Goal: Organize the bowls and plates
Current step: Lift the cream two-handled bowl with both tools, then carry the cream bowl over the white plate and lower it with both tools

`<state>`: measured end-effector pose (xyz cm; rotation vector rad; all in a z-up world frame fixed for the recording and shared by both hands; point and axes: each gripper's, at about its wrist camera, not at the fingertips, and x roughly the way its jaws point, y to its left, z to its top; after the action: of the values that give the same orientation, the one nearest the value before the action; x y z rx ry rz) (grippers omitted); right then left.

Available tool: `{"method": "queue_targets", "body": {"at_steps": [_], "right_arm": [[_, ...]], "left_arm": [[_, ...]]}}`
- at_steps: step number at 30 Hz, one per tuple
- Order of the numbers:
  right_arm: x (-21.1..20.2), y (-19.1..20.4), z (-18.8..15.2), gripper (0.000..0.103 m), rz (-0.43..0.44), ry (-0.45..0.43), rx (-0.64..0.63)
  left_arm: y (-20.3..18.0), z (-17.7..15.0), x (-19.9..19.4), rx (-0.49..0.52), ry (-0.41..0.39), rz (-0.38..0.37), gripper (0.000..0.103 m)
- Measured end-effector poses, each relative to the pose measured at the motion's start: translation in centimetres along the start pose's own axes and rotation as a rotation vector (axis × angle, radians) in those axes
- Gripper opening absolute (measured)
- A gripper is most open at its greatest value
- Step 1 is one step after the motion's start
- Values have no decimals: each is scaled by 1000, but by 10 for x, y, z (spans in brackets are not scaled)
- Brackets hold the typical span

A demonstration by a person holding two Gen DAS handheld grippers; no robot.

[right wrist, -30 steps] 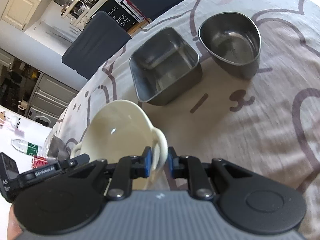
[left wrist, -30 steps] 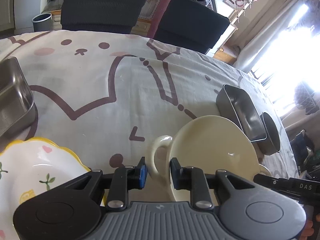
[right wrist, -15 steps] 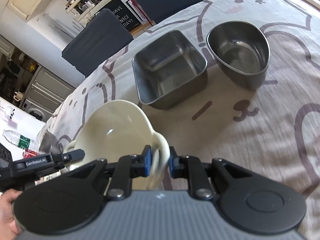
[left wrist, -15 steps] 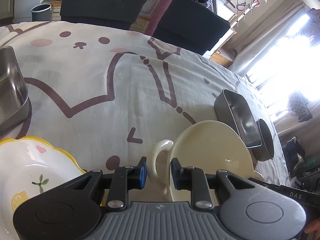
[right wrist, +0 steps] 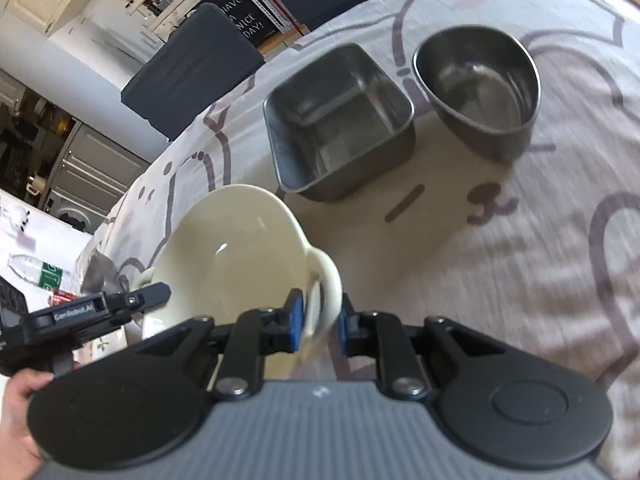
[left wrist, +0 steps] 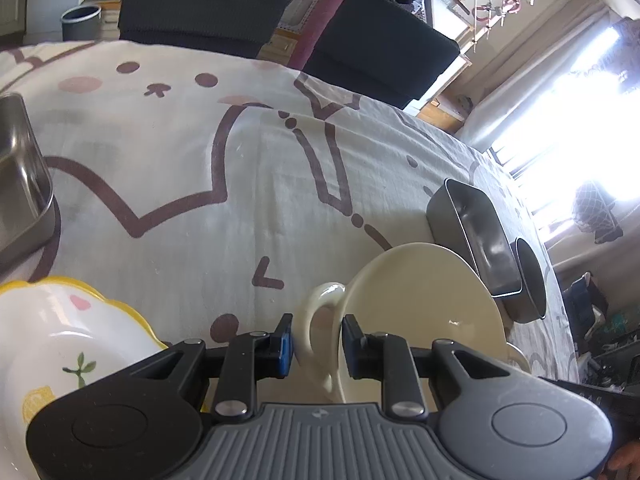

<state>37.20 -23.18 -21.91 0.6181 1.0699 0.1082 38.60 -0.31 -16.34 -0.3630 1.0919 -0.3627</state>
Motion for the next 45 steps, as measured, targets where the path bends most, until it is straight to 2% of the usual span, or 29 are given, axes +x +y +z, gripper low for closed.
{"method": "queue_targets", "body": {"at_steps": [7,15,20,25,36,45], "right_arm": [[1,7,0,22,-33,-7,-48],[0,7,0,22,-53,-23,-56],[0,14,-2,25,-98,-27,-126],[-6,16,-4,25,-111,-36,-144],[-46,26,-15,26,-101,-102,-176],[-90,48,-40,26,-81,-159,-248]], "left_arm": [[0,-2,-2,15,-12,-6,24],[-10,-3,-5,60,-34,31,24],[-17,-5,-9,85,-44,50,24],[-23,-8,-15,92,-56,50,24],[-45,-21,-59,116,-128,43,24],[-49,-48,-113,94,-177,48,24]]}}
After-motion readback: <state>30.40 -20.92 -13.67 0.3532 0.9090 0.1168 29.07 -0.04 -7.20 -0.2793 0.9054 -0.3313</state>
